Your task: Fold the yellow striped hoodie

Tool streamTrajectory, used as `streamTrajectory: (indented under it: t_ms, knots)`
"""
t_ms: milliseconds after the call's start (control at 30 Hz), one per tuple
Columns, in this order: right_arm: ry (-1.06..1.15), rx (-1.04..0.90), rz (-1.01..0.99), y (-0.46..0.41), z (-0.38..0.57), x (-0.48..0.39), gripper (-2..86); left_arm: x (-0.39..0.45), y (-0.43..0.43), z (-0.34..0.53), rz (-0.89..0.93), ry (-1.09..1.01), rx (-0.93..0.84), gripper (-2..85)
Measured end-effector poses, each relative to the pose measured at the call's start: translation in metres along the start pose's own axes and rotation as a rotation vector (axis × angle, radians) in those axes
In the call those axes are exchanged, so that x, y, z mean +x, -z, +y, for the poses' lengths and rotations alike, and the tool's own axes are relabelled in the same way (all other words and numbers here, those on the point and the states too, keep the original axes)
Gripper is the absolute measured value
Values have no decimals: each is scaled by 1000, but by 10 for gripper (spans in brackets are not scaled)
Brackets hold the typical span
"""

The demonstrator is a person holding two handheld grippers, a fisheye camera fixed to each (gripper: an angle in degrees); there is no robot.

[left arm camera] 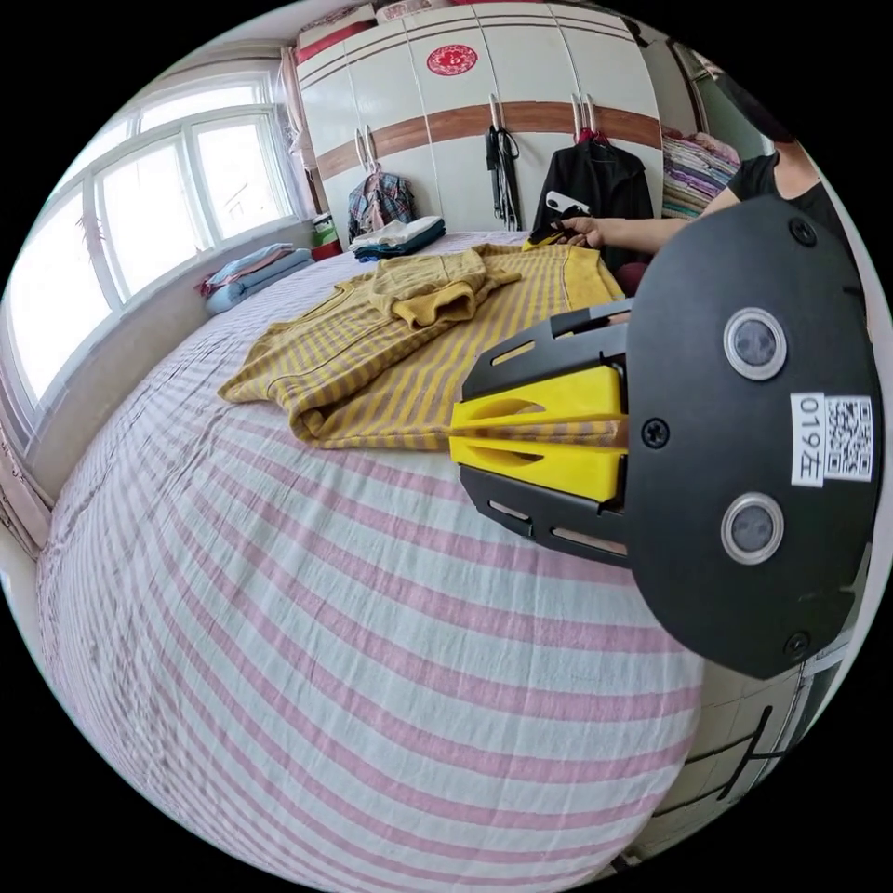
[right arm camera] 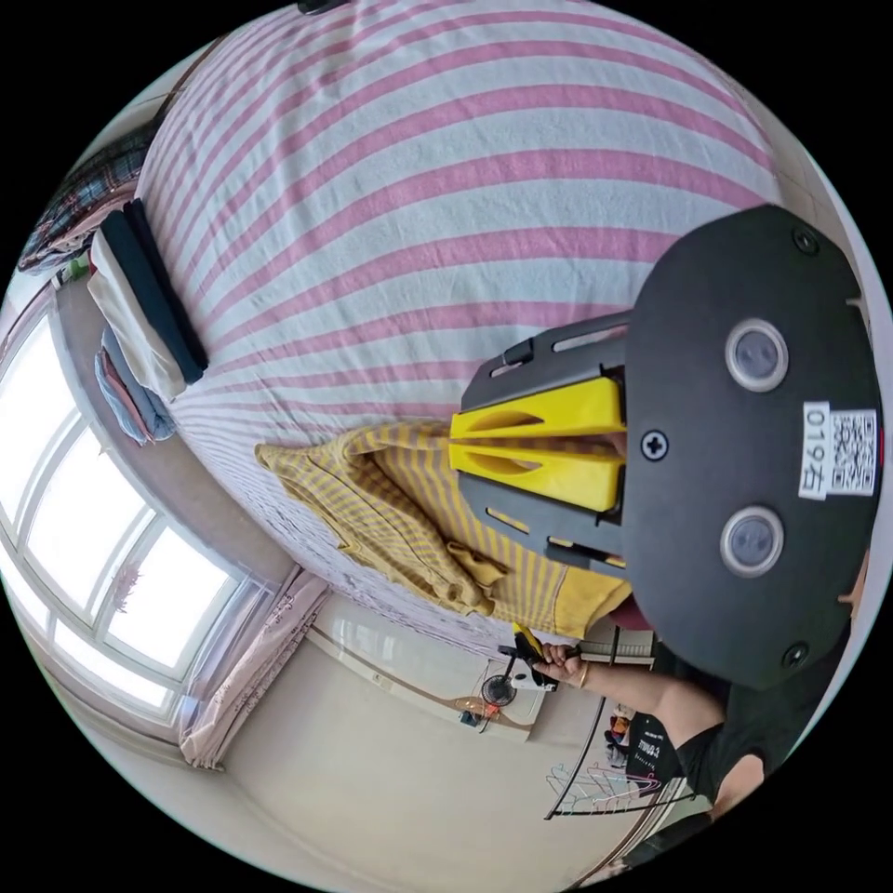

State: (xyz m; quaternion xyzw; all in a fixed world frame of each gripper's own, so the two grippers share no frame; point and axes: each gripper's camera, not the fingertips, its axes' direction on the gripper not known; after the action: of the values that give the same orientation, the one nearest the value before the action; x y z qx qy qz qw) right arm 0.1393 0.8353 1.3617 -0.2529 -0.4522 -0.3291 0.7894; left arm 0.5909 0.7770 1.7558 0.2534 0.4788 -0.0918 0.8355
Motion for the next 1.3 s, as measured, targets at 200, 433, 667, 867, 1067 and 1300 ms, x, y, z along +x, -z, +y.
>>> streamTrajectory:
  t_ms: [200, 433, 667, 867, 1067, 1300]
  knots:
    - [-70, 15, 14, -10, 6, 15, -1, -16, 19, -4, -40, 38, 40, 13]
    - [-18, -13, -41, -22, 14, 6, 86, -13, 25, -11, -22, -5, 10, 23]
    - [-11, -1, -101, -13, 46, 2, 97, -18, 48, 16, 92, -65, 46, 49]
    - [10, -58, -7, -24, 62, -17, 0, -23, 36, 31, 65, -50, -17, 28]
    - [-77, -20, -79, -22, 73, -5, 13, -34, 41, 38, 48, 10, -2, 16]
    - [-20, -8, -79, -6, 92, -25, 79, -25, 51, 57, 56, -53, 15, 36]
